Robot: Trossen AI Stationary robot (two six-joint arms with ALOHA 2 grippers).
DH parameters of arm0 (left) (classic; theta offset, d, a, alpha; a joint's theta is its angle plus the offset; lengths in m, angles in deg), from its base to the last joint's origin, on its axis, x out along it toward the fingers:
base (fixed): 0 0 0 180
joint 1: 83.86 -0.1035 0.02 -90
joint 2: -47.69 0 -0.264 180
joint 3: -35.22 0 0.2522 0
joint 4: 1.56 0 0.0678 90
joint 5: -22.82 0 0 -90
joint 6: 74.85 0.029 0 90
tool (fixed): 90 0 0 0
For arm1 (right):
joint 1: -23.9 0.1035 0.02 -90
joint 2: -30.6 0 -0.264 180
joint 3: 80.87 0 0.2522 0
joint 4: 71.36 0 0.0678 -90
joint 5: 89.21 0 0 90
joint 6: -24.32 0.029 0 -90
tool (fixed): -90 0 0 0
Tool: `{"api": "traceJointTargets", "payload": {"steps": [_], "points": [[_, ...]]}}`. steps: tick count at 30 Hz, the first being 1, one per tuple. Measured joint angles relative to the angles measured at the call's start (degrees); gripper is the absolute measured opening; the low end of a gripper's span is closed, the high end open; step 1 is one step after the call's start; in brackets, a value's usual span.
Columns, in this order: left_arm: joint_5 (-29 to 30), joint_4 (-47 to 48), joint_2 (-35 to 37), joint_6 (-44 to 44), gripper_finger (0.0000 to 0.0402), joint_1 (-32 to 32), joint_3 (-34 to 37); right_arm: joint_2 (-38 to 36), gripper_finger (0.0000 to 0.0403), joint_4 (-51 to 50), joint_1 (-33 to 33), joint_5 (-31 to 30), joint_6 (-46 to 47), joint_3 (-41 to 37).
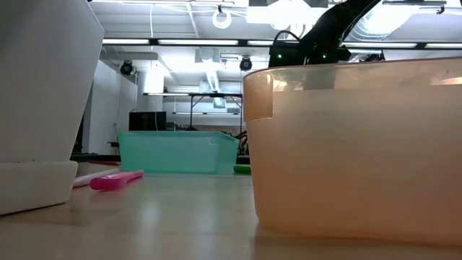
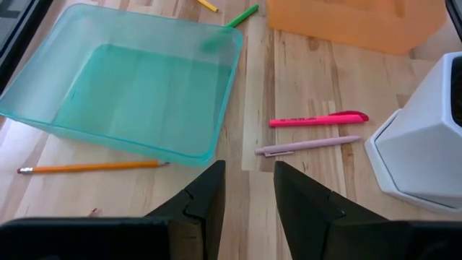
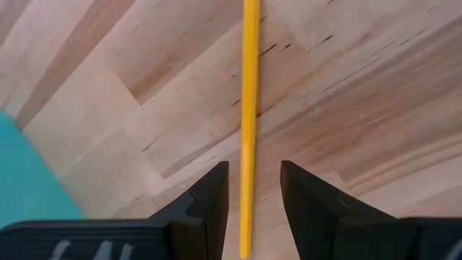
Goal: Sort pens & pencils
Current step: Put the yellow pencil into the green bin
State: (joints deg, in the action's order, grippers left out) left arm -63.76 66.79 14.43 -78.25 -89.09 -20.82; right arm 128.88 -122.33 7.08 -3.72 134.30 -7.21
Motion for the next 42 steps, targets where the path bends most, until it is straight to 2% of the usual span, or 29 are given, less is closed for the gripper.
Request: {"api": "traceJointTargets", "payload": {"steps": [8,23,42], "points": [[0.0,-0.6,0.0,0.1,0.0108,0.0,0.0,0.3,0.0117,2.0,-0.2,-1.7,0.0,0.0],[0.0,-0.4,0.0,0.1,0.0108,0.0,0.0,4.5,0.0117,5.2,-0.5,0.5,-0.7,0.0],[0.2,-0.4,0.0,0.1,0.0108,0.0,0.0,4.7,0.0116,2.6,-0.6,1.5,-0.4,0.0]]}}
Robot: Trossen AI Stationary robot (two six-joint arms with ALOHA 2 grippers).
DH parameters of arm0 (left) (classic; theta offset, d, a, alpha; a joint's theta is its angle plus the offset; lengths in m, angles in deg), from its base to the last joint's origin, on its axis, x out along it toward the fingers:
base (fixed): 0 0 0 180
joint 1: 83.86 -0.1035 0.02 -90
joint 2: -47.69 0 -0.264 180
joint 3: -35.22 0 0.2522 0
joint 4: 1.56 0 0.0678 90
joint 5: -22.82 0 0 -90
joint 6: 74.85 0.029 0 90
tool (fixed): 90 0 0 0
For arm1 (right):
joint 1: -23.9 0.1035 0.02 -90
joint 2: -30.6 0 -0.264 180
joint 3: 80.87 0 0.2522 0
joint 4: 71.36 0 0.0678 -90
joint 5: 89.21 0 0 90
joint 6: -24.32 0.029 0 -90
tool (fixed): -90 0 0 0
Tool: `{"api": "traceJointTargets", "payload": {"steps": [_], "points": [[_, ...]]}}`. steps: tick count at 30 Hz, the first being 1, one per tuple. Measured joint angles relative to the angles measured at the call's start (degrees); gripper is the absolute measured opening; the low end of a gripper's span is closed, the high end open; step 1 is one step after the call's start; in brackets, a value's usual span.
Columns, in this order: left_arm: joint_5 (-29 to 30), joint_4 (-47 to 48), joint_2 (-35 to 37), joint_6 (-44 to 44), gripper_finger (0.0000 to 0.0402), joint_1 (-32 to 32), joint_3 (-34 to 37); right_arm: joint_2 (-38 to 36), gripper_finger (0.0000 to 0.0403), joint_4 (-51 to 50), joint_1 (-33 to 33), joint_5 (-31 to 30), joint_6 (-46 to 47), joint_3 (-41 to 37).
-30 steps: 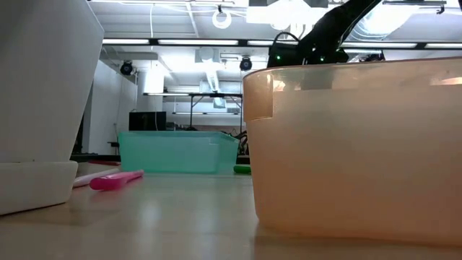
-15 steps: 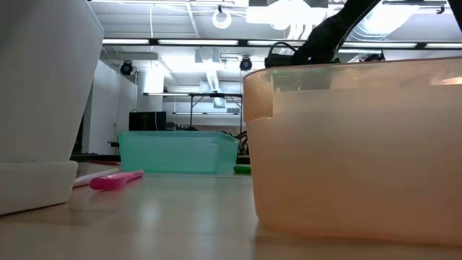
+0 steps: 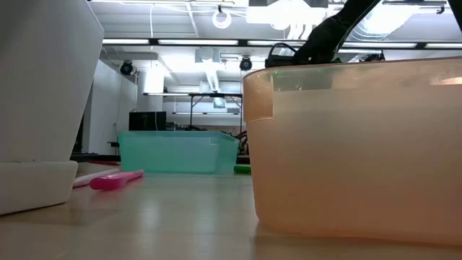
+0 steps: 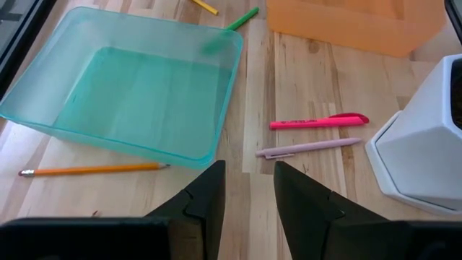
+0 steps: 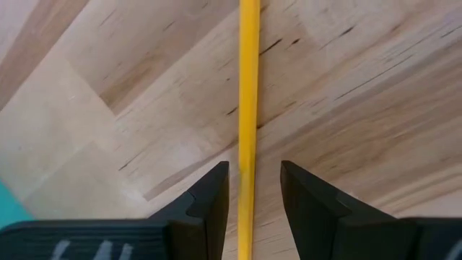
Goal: Sort pens & pencils
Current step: Put the yellow pencil into the green bin
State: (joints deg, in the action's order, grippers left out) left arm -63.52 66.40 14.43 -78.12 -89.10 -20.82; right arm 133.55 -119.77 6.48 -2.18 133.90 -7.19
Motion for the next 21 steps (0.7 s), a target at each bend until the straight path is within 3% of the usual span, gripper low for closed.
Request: {"api": "traceJointTargets", "payload": {"steps": [9,21], "points": [[0.0,0.0,0.0,0.0,0.0108,0.0,0.0,0.0,0.0084,1.2,-0.6,-0.2,-0.4,0.0],[0.0,0.0,0.0,0.0,0.0108,0.0,0.0,0.0,0.0083,1.5,-0.6,0.2,-0.1,0.0]]}}
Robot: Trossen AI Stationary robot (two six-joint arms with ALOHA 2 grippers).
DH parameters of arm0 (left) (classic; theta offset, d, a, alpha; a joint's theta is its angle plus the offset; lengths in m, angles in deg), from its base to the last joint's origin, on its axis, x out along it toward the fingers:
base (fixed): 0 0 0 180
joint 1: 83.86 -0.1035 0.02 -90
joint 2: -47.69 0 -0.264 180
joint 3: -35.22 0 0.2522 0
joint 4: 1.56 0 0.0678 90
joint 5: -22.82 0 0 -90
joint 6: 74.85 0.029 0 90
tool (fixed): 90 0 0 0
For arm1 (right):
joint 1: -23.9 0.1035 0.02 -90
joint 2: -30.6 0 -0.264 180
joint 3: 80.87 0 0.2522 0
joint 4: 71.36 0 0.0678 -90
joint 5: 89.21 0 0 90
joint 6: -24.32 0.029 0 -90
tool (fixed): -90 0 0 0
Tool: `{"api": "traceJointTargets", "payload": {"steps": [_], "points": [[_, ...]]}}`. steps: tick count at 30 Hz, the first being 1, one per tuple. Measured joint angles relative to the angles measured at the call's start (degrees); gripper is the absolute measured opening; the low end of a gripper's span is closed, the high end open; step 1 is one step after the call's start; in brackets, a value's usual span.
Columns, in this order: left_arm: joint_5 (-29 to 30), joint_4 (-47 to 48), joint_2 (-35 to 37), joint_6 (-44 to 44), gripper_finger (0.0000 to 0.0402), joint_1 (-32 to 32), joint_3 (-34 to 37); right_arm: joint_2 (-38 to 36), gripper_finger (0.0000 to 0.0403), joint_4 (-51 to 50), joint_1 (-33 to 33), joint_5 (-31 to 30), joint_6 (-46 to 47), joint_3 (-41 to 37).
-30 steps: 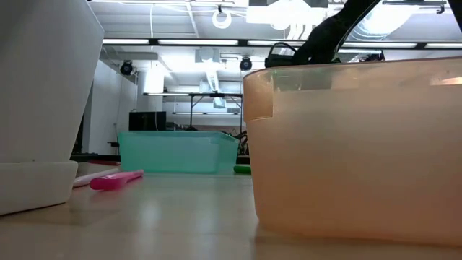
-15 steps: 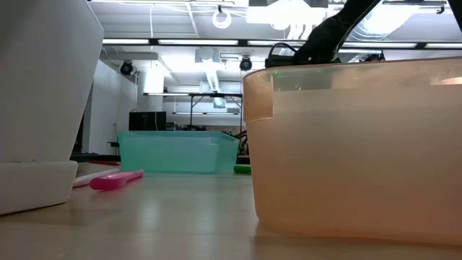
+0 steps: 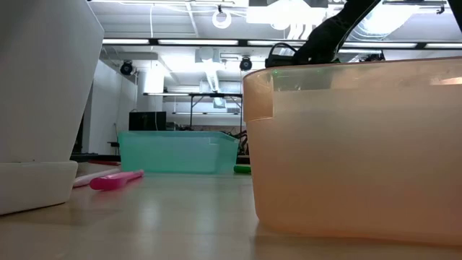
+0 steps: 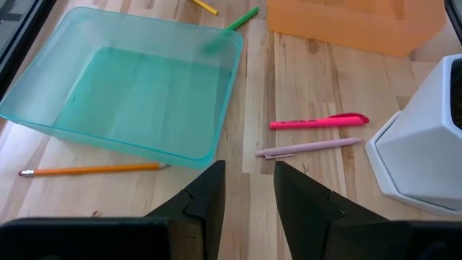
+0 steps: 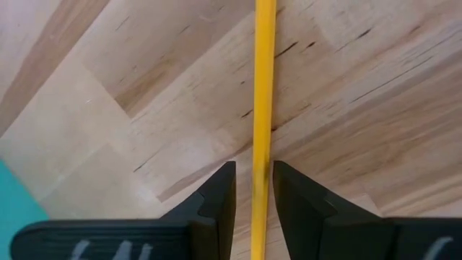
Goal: Sort pens & pencils
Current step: Put the yellow pencil into the green bin
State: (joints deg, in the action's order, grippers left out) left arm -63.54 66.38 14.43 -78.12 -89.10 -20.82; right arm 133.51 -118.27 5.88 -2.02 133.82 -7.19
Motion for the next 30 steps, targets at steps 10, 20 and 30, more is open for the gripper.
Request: {"api": "traceJointTargets", "payload": {"steps": [10,20,30], "points": [[0.0,0.0,0.0,0.0,0.0108,0.0,0.0,0.0,0.0083,-0.8,-0.5,1.4,-0.2,0.0],[0.0,0.0,0.0,0.0,0.0108,0.0,0.0,0.0,0.0083,-0.9,-0.7,1.4,-0.4,0.0],[0.0,0.0,0.0,0.0,0.0108,0.0,0.0,1.6,0.0082,-1.0,-0.7,2.1,-1.1,0.8]]}}
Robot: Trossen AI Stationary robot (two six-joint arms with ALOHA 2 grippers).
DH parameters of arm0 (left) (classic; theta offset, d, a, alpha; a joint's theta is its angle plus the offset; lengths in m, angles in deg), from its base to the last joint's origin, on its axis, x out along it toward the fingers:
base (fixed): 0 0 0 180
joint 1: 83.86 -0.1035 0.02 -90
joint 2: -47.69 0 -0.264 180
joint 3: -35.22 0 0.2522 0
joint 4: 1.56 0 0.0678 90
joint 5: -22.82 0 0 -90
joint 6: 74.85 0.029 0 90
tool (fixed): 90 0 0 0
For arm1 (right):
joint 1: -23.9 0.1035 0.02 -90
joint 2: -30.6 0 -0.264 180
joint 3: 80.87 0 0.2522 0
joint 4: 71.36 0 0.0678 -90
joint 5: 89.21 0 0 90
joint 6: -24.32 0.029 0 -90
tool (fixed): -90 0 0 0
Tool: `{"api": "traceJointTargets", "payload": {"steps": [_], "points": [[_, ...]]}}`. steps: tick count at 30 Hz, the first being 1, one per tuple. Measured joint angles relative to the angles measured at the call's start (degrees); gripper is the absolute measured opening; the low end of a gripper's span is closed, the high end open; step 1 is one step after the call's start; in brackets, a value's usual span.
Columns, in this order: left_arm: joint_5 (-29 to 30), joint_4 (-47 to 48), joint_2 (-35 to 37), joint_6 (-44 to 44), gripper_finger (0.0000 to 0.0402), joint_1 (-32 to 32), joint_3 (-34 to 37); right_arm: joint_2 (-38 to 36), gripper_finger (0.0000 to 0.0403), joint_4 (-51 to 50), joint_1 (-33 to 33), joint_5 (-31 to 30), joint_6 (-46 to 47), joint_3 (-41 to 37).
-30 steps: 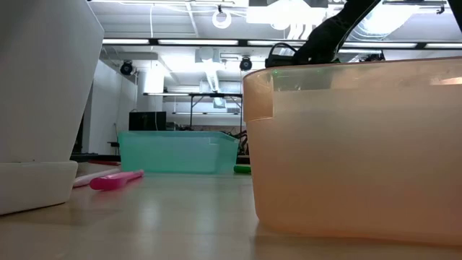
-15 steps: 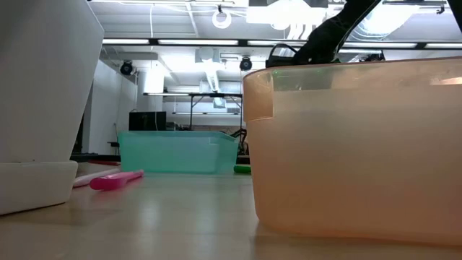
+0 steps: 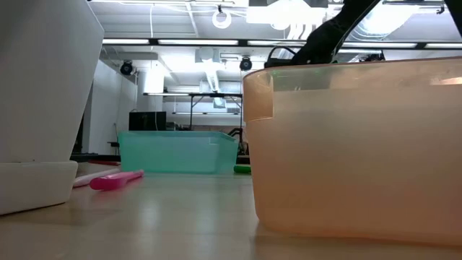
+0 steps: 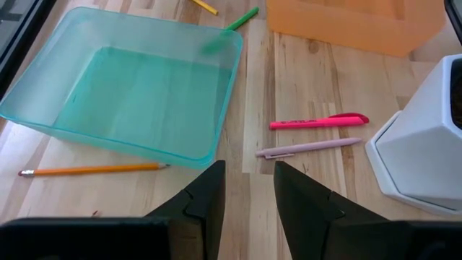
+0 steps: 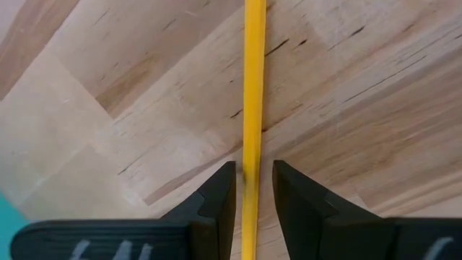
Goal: Sort pens & pencils
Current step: Put the yellow pencil into the green bin
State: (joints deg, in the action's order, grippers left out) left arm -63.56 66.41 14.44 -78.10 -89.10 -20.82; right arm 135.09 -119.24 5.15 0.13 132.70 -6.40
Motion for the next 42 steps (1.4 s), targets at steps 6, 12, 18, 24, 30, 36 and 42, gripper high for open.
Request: {"api": "traceJointTargets", "payload": {"steps": [6,12,18,24,30,36,42], "points": [[0.0,0.0,0.0,0.0,0.0108,0.0,0.0,0.3,0.0082,-5.0,-0.9,-0.4,-2.3,2.5],[0.0,0.0,0.0,0.0,0.0108,0.0,0.0,0.3,0.0082,-5.1,-1.5,-1.3,-2.3,3.4],[0.0,0.0,0.0,0.4,0.0108,0.0,0.0,0.3,0.0082,-6.0,-1.5,-1.0,-2.2,3.4],[0.0,0.0,0.0,1.1,0.0108,0.0,0.0,0.5,0.0082,-7.5,-1.5,0.4,-2.4,3.4],[0.0,0.0,0.0,1.5,0.0108,0.0,0.0,1.7,0.0082,-6.9,-1.5,1.3,-2.9,3.4],[-0.2,0.0,0.0,1.5,0.0108,0.0,0.0,2.0,0.0082,-6.5,-1.5,1.6,-3.0,3.5],[-0.2,0.0,0.0,1.5,0.0108,0.0,0.0,2.1,0.0082,-6.4,-1.5,1.5,-3.0,3.5]]}}
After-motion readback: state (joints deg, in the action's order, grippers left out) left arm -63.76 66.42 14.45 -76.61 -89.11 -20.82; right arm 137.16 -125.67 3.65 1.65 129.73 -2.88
